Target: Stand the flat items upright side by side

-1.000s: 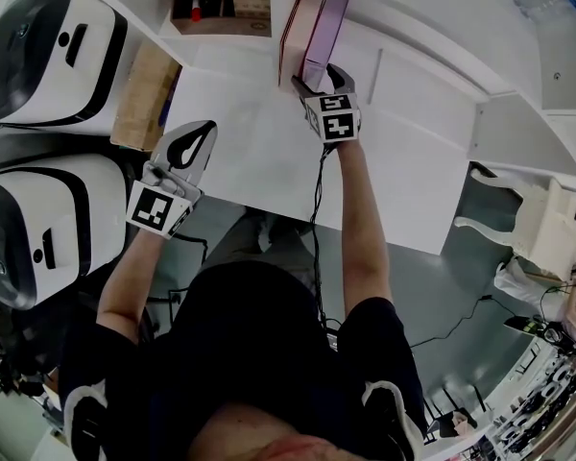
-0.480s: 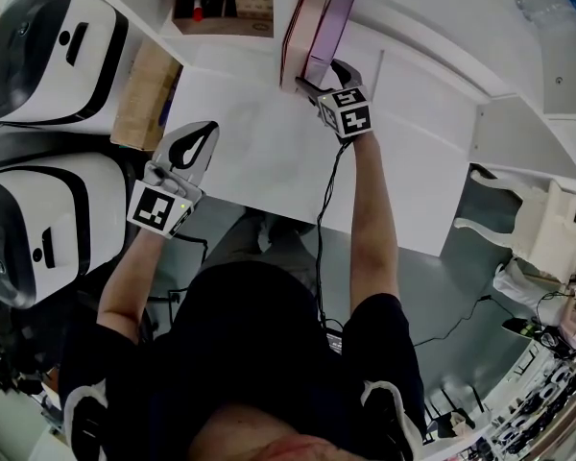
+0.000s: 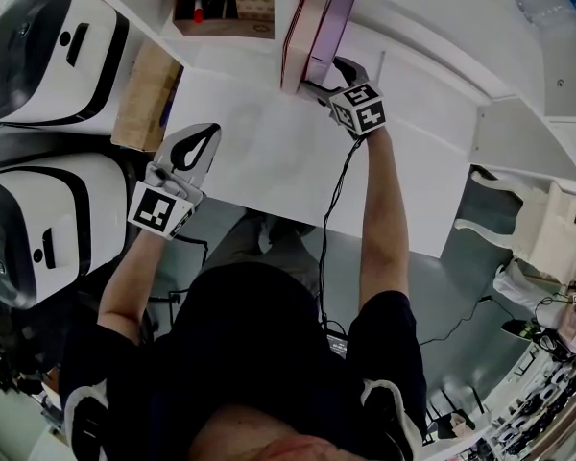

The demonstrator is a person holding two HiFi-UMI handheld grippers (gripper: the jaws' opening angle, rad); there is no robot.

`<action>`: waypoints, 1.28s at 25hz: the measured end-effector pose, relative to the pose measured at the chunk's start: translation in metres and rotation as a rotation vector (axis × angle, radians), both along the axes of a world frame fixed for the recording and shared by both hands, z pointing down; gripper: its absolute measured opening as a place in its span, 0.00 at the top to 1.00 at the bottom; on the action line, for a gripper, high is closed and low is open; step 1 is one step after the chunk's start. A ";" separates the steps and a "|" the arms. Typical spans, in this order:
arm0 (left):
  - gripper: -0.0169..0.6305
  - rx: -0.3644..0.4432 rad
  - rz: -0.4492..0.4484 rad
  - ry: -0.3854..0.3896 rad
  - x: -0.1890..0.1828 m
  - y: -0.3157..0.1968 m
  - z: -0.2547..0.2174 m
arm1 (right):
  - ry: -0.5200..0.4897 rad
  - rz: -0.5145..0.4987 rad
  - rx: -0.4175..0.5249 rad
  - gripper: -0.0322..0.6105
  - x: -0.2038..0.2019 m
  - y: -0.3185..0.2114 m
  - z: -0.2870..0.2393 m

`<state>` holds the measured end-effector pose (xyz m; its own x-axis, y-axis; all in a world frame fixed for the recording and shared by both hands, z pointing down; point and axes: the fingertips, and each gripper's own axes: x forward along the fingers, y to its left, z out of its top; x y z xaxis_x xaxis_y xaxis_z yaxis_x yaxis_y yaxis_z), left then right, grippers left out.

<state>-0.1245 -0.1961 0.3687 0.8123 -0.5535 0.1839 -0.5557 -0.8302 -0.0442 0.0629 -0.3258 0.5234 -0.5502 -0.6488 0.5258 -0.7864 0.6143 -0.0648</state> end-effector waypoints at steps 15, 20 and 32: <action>0.97 0.003 0.001 -0.001 0.000 -0.002 0.000 | 0.060 0.007 0.017 0.36 0.007 0.006 -0.001; 0.97 0.007 0.001 -0.001 0.001 0.000 -0.002 | 0.058 0.024 0.022 0.36 0.007 0.012 -0.003; 0.97 0.013 -0.008 0.008 0.002 0.001 -0.006 | 0.002 0.108 0.130 0.46 0.011 0.036 -0.036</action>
